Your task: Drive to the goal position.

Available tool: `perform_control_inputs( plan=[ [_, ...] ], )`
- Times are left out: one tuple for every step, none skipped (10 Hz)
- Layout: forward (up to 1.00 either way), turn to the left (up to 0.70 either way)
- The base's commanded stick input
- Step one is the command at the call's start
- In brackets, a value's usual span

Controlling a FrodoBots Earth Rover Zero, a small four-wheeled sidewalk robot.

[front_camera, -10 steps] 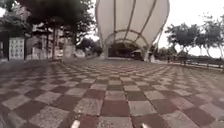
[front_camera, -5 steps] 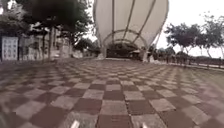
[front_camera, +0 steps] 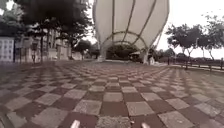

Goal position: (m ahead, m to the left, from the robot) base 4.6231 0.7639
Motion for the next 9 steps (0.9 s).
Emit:
perform_control_inputs(
  plan=[
    [0.7, 0.0],
    [0.7, 0.0],
    [0.7, 0.0],
    [0.7, 0.0],
    [0.7, 0.0],
    [0.7, 0.0],
    [0.7, 0.0],
    [0.7, 0.0],
    [0.7, 0.0]
  ],
)
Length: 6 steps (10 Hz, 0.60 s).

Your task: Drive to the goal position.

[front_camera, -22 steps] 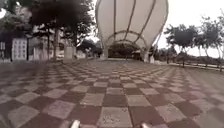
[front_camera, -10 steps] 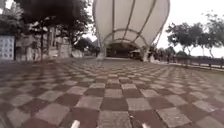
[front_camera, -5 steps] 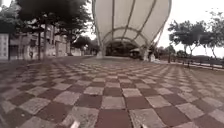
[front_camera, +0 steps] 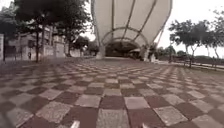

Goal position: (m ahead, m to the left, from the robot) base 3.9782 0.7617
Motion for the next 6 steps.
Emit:
perform_control_inputs(
  plan=[
    [0.7, 0.0],
    [0.7, 0.0],
    [0.7, 0.0],
    [0.69, 0.0],
    [0.68, 0.0],
    [0.68, 0.0]
  ],
)
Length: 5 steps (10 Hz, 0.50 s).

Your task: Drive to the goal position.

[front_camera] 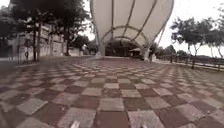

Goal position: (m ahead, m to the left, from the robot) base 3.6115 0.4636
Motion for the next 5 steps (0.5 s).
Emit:
perform_control_inputs(
  plan=[
    [0.7, 0.0],
    [0.7, 0.0],
    [0.7, 0.0],
    [0.7, 0.0],
    [0.7, 0.0]
  ],
)
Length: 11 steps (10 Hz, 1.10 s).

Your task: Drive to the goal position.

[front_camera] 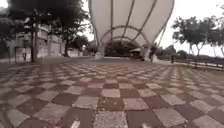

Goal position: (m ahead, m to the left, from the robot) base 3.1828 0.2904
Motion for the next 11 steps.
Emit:
perform_control_inputs(
  plan=[
    [0.7, 0.0],
    [0.7, 0.0],
    [0.7, 0.0],
    [0.7, 0.0],
    [0.7, 0.0],
    [0.7, 0.0],
    [0.7, 0.0],
    [0.7, 0.0],
    [0.7, 0.0],
    [0.7, 0.0],
    [0.7, 0.0]
  ],
)
